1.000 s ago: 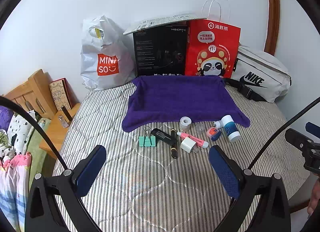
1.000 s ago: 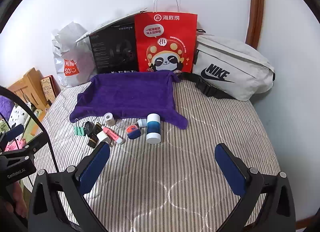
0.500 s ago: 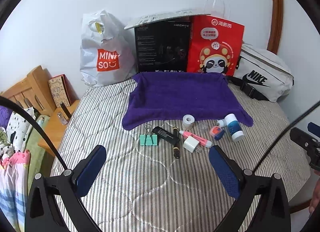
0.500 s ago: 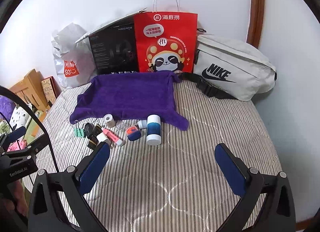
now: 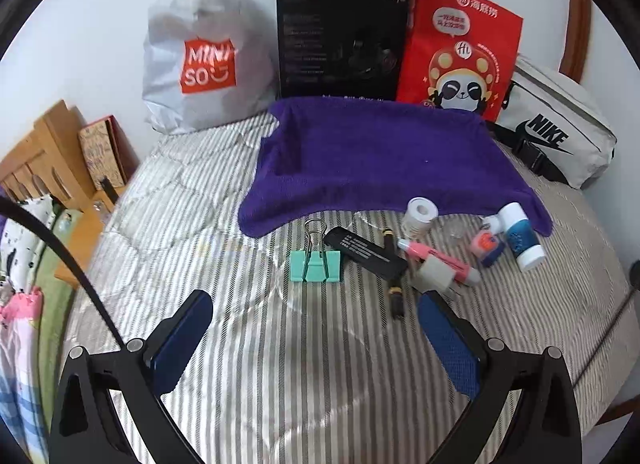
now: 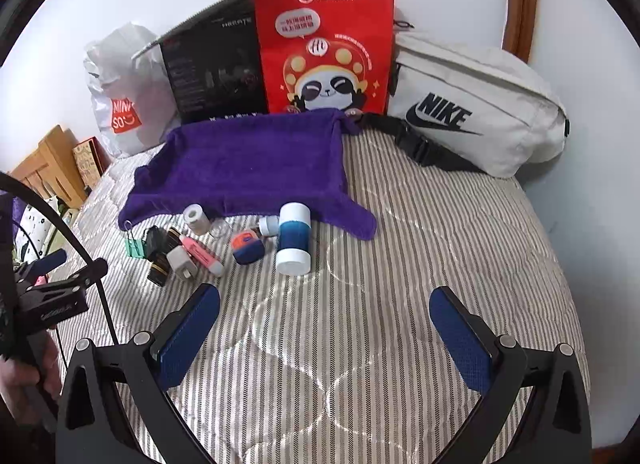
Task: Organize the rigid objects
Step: 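Grasp the teal binder clip with the left tool while the right tool grasps the blue-white cylinder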
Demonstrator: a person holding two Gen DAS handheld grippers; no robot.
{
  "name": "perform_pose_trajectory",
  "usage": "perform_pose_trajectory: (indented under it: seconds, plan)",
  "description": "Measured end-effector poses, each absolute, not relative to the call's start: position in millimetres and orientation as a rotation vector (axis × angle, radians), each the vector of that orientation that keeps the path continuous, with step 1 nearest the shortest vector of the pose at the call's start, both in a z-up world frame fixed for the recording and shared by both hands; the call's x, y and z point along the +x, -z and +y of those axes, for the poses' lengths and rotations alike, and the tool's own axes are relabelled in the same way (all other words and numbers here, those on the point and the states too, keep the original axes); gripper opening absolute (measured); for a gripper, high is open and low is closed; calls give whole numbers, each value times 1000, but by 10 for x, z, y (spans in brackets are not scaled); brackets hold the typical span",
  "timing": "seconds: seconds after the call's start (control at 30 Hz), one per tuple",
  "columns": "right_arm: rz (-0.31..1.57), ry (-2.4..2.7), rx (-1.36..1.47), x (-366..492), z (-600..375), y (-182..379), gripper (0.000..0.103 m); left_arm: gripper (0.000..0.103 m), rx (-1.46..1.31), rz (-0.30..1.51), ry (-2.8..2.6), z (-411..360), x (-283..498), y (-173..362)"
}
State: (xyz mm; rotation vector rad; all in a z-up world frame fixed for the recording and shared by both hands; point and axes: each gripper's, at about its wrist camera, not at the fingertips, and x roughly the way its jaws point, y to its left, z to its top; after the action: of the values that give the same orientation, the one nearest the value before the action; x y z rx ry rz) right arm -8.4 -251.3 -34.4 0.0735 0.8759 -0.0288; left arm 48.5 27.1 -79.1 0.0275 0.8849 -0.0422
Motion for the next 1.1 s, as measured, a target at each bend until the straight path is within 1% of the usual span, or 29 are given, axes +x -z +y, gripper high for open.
perform_pose_trajectory:
  seconds: [0.23, 0.47, 0.5, 0.53, 0.57, 0.67, 0.7, 0.77, 0.83, 0.87, 0.9, 0.93, 1.1]
  plan:
    - [909, 32, 65, 18, -2522, 494, 103, 99, 8, 939, 32, 352, 839, 1171]
    - [946, 42, 58, 156, -2535, 673, 103, 95, -24, 924, 63, 379, 1016, 1370]
    - [951, 42, 59, 178, -2537, 699, 103, 90, -25, 919, 63, 384, 1039, 1384]
    - [955, 41, 60, 197, -2540, 722, 103, 82, -22, 916, 63, 382, 1051, 1401]
    - [957, 39, 62, 218, -2544, 744, 103, 78, -13, 910, 53, 377, 1062, 1417]
    - [965, 37, 70, 279, -2547, 812, 103, 74, -13, 902, 70, 369, 1066, 1400]
    - [971, 36, 73, 299, -2545, 833, 103, 70, -15, 899, 80, 373, 1063, 1394]
    - [983, 33, 74, 338, -2535, 870, 103, 67, -4, 898, 74, 356, 1061, 1390]
    - [989, 30, 73, 378, -2513, 911, 103, 55, 10, 897, 56, 345, 1061, 1388]
    - [991, 28, 74, 392, -2511, 921, 103, 52, 17, 894, 51, 335, 1059, 1383]
    - [993, 24, 75, 413, -2502, 935, 103, 44, 19, 891, 55, 331, 1059, 1376]
    - [994, 19, 77, 436, -2493, 946, 103, 39, 20, 888, 57, 331, 1055, 1370]
    - [977, -13, 92, 571, -2471, 953, 102, 39, 24, 887, 57, 337, 1028, 1370]
